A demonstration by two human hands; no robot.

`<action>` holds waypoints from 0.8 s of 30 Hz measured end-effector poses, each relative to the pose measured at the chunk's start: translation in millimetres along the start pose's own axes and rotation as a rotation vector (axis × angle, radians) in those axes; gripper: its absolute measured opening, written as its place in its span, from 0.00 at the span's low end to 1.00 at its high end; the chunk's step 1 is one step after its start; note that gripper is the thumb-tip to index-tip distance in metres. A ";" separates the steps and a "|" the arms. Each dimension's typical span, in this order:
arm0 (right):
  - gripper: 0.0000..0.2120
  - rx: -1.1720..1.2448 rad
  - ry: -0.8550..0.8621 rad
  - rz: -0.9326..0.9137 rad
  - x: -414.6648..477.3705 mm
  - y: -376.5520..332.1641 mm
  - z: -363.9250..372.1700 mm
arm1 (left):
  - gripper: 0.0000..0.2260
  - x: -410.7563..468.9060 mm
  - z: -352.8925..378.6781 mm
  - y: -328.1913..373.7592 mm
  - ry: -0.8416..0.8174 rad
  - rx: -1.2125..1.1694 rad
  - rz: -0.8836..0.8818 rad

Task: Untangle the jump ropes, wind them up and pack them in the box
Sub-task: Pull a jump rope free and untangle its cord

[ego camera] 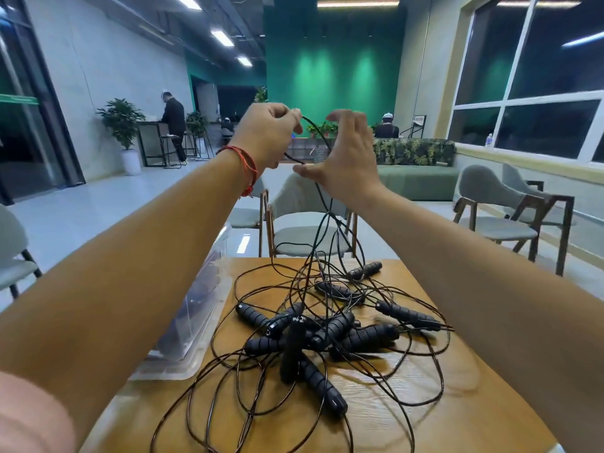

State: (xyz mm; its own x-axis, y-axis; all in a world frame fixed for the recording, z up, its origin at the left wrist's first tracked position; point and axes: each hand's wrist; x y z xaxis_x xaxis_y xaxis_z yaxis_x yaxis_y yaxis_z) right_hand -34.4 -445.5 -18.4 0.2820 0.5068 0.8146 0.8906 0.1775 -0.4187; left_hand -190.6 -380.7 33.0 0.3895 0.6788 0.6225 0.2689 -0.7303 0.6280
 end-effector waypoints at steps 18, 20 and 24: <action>0.21 1.273 -0.109 0.790 35.1 -39.7 -18.4 | 0.21 -86.9 83.2 -50.9 -0.545 -0.473 -0.091; 0.23 1.365 -0.027 0.757 42.7 -43.2 -29.3 | 0.23 -95.3 88.4 -55.2 -0.564 -0.410 -0.067; 0.18 1.258 -0.015 0.692 33.3 -25.9 -35.0 | 0.25 -87.0 87.6 -59.0 -0.468 -0.201 -0.067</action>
State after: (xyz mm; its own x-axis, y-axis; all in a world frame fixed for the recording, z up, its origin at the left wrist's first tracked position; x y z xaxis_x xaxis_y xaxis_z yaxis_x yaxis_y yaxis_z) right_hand -35.6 -462.8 33.6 0.5094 0.8052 0.3035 -0.3250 0.5067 -0.7985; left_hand -163.2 -403.5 -99.1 0.7420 0.5828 0.3313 0.1496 -0.6257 0.7656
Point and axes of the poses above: each hand's wrist, its own x-axis towards the middle knuckle, its own z-axis out of the palm, y = z × x, and after that the axes turned 7 degrees about x, right-handed
